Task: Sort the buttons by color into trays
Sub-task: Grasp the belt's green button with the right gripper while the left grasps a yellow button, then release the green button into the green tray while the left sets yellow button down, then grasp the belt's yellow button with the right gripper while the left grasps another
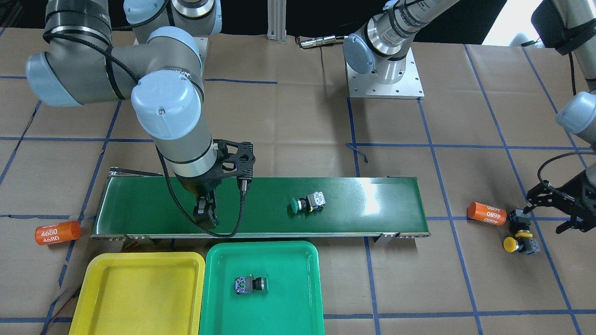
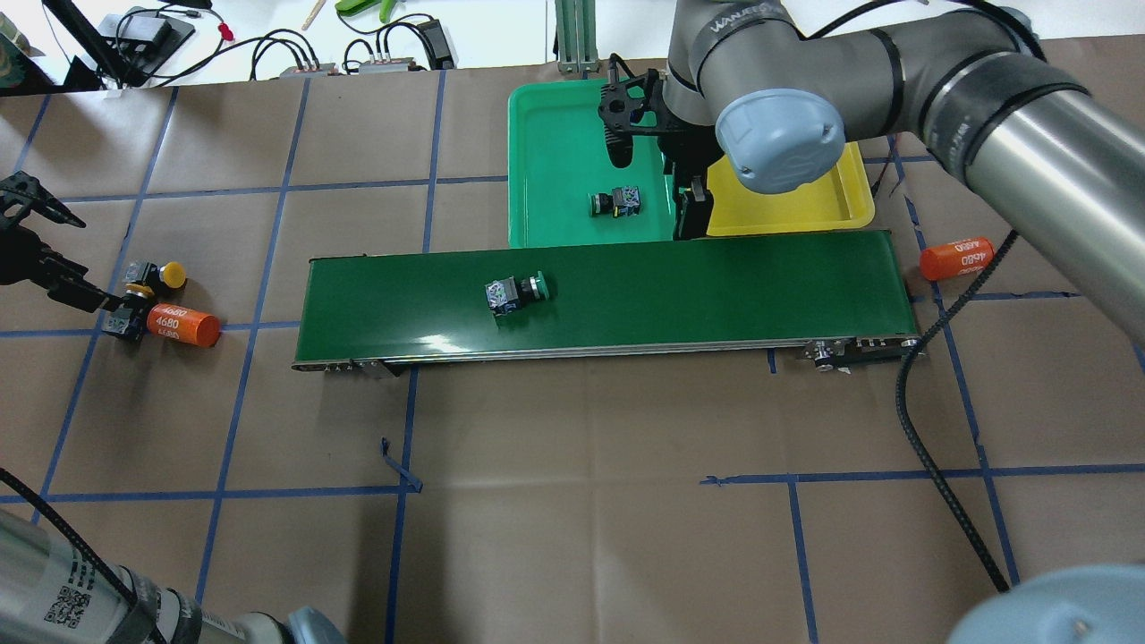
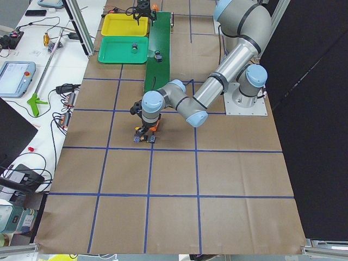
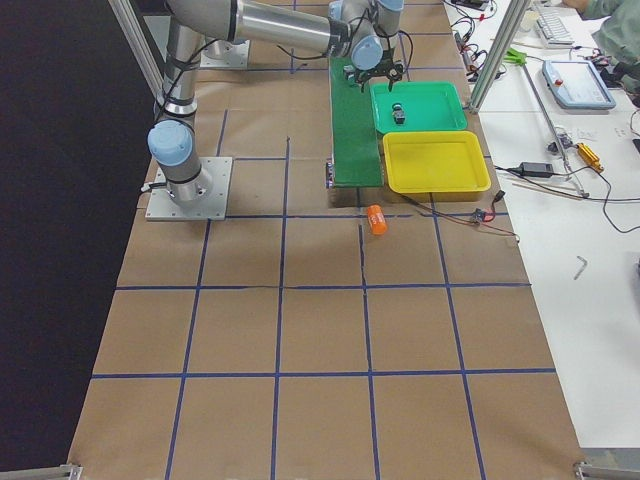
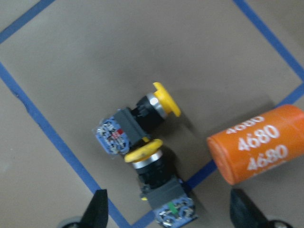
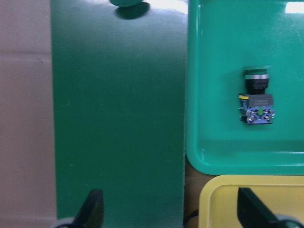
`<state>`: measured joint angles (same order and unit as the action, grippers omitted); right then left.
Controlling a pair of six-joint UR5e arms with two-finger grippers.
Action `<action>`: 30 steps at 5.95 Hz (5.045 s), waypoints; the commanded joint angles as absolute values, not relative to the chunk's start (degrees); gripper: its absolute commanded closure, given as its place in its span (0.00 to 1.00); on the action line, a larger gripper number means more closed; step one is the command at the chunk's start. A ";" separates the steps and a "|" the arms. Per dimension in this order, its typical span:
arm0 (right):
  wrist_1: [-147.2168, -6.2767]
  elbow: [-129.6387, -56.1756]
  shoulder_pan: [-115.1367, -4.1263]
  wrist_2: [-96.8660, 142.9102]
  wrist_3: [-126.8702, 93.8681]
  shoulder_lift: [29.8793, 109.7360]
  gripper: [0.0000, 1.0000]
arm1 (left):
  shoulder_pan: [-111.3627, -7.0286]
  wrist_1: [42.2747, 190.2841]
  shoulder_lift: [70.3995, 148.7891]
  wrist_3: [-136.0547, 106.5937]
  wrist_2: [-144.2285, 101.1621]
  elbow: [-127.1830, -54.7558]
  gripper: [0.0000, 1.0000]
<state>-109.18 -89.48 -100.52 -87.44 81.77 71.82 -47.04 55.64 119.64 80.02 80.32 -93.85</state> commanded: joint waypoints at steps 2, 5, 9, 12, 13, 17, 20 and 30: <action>-111.79 -95.45 -100.28 -86.49 81.13 75.85 0.00 | -47.37 56.33 122.35 78.67 80.51 -92.81 0.13; -117.93 -95.45 -102.38 -86.31 75.78 70.07 0.00 | -47.37 56.78 122.69 76.82 80.16 -95.45 0.33; -119.97 -96.93 -103.54 -86.39 80.30 66.89 0.00 | -47.72 61.22 116.41 79.53 80.51 -95.97 1.00; -122.70 -100.11 -100.48 -87.36 85.50 67.76 0.05 | -65.05 67.85 108.12 83.83 84.10 -96.33 1.00; -122.61 -100.37 -98.54 -87.54 85.69 67.85 0.26 | -71.30 68.46 107.50 85.07 84.46 -96.68 1.00; -121.73 -100.46 -95.03 -92.99 88.76 71.35 0.91 | -83.91 62.37 106.09 95.10 85.08 -106.04 0.99; -121.64 -87.60 -94.57 -90.63 89.47 65.62 0.90 | -84.03 59.24 103.19 94.31 85.96 -108.11 0.01; -90.94 -67.47 -97.21 -83.94 84.02 62.26 0.00 | -57.13 56.78 127.33 119.51 89.82 -85.35 0.02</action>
